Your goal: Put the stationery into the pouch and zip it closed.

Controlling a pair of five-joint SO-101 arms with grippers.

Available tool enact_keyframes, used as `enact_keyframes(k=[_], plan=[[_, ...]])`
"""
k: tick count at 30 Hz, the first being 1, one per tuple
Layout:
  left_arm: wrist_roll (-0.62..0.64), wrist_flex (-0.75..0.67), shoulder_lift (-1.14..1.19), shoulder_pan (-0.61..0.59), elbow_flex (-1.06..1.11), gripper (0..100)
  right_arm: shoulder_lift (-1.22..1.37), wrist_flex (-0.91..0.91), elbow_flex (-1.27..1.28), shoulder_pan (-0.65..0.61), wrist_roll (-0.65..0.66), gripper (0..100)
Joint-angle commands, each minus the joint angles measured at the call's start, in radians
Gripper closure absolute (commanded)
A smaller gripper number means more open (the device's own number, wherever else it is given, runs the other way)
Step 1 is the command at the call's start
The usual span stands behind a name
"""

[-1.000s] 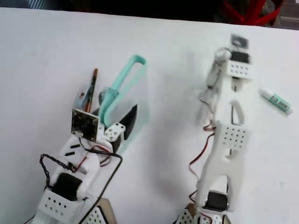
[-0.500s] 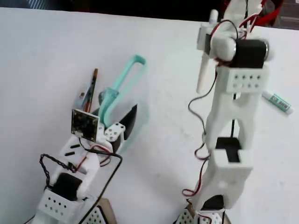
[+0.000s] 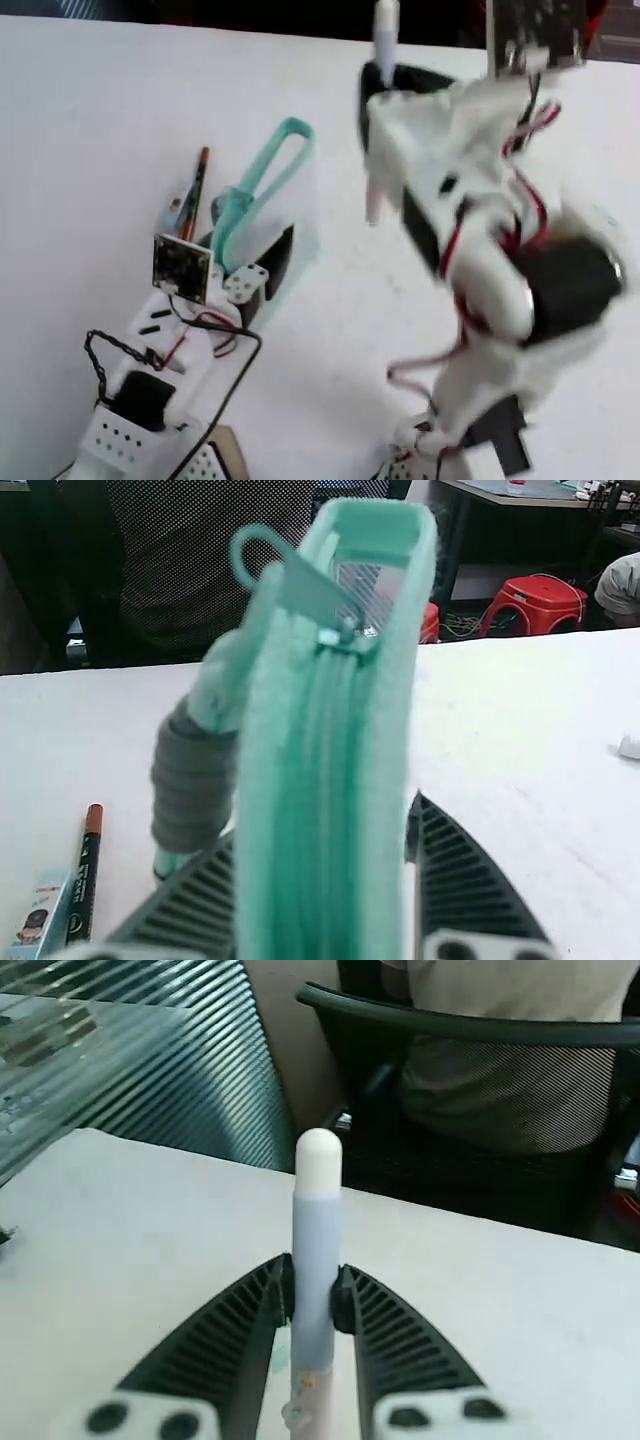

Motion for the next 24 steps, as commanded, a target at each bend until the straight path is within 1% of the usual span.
enact_keyframes(k=[1,5,8,12,16,21,24], plan=[[0.008,-0.021,-0.005,0.054,0.014,81,-0.077,-0.022,0.043,-0.044,0.012,98.1],[0.006,-0.018,-0.005,0.087,0.020,81,-0.084,-0.031,0.127,-0.045,0.012,98.1],[0.006,-0.018,-0.005,0.085,0.018,81,-0.105,-0.082,0.129,-0.047,0.011,98.1],[0.006,-0.018,-0.005,0.082,0.018,81,-0.139,-0.222,0.123,-0.058,0.003,98.1],[0.006,-0.018,-0.005,0.079,0.018,81,-0.104,-0.317,0.138,-0.124,0.003,98.1],[0.006,-0.018,-0.005,0.077,0.018,81,-0.031,-0.469,0.238,-0.154,0.003,98.1],[0.006,-0.018,-0.005,0.077,0.015,81,-0.019,-0.506,0.318,-0.156,0.002,98.1]])
